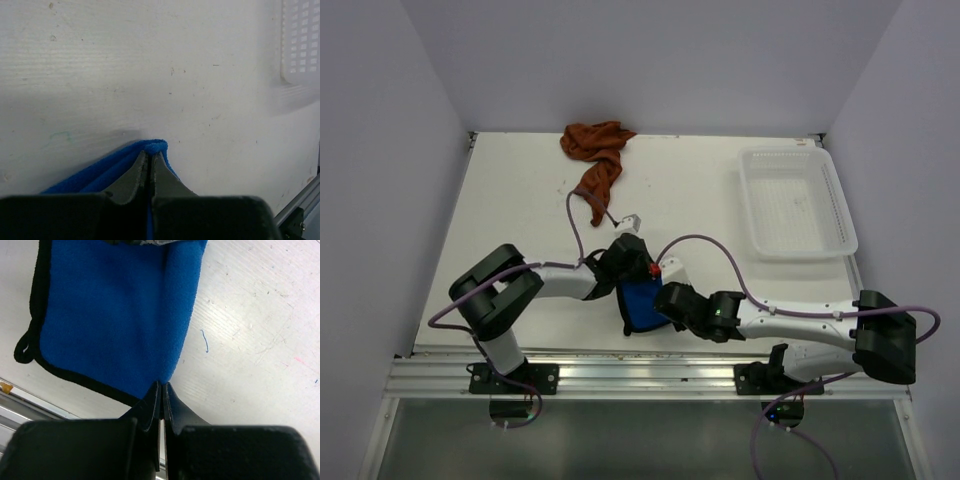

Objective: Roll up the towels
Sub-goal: Roll the towel

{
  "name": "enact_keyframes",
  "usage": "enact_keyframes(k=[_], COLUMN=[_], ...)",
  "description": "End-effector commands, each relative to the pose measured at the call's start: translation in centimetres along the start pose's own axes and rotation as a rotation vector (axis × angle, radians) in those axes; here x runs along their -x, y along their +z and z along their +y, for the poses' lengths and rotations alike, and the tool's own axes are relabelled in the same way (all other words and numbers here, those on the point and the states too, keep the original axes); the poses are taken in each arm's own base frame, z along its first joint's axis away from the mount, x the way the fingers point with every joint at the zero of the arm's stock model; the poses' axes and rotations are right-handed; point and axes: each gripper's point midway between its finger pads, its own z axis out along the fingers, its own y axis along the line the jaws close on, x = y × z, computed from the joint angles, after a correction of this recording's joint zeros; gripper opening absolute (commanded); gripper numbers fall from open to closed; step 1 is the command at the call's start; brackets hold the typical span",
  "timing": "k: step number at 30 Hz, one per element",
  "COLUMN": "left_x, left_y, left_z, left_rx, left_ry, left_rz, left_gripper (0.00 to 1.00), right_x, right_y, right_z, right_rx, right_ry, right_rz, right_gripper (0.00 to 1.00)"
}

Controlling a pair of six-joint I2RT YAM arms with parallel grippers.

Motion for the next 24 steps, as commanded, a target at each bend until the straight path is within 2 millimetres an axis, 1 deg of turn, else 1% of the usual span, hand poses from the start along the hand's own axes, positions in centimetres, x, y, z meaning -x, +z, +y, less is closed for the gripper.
enact_keyframes(k=[1,2,6,8,9,10,12,13,15,16,17,18,19,20,21,23,24], left_x=[3.8,3.8,3.6,3.4,2.8,2.8,2.4,2.2,2.0,1.9,1.9,2.0,2.0,2.1,2.2,2.4,2.5], left_y=[-1.5,-1.9,-2.1,-2.2,-2.4,-2.4,-2.4,-2.4,-2.5,-2.5,-2.6,-2.6,-2.7,-2.8,-2.9,-3.1,-3.2], left_z=[-2.4,-2.3,-2.6,-2.5,-2.0,-2.0,-1.6,-1.3,-1.1,-0.9,-0.8,-0.8,-0.9,-0.8,-0.9,-1.0,-1.3], left_rx=[-0.112,-0.118,-0.145,-0.151,-0.149,-0.158,-0.155,-0.149,-0.145,-0.142,-0.139,-0.143,-0.146,-0.146,-0.151,-0.153,-0.161], left_ry=[-0.063,-0.065,-0.075,-0.084,-0.097,-0.104,-0.107,-0.105,-0.105,-0.103,-0.106,-0.108,-0.109,-0.112,-0.114,-0.117,-0.117], left_rz=[-0.155,-0.162,-0.157,-0.157,-0.144,-0.144,-0.136,-0.132,-0.132,-0.131,-0.132,-0.134,-0.135,-0.138,-0.141,-0.146,-0.149], left_gripper=[0.00,0.00,0.00,0.00,0.00,0.00,0.00,0.00,0.00,0.00,0.00,0.00,0.00,0.00,0.00,0.00,0.00], right_x=[0.9,0.8,0.7,0.8,1.0,0.9,1.3,1.1,1.0,1.1,1.2,1.4,1.2,1.3,1.0,1.2,0.7], right_y=[-0.5,-0.5,-0.4,-0.5,-0.6,-0.6,-0.8,-0.8,-0.7,-0.8,-0.8,-0.8,-0.7,-0.7,-0.4,-0.3,0.0], right_z=[0.8,0.9,1.0,1.1,1.2,1.1,1.3,1.2,0.9,0.8,0.8,0.7,0.2,0.2,0.1,0.5,0.6], right_rx=[0.027,0.031,0.035,0.042,0.047,0.048,0.062,0.062,0.054,0.054,0.051,0.050,0.032,0.029,0.026,0.047,0.054], right_ry=[-0.024,-0.028,-0.029,-0.016,-0.007,0.002,0.027,0.034,0.063,0.076,0.087,0.110,0.119,0.135,0.147,0.177,0.195], right_rz=[-0.023,-0.022,-0.020,-0.026,-0.033,-0.037,-0.059,-0.060,-0.074,-0.083,-0.094,-0.104,-0.114,-0.125,-0.124,-0.135,-0.127], right_gripper=[0.01,0.04,0.13,0.20,0.24,0.30,0.36,0.41,0.44,0.48,0.49,0.50,0.54,0.55,0.57,0.60,0.60])
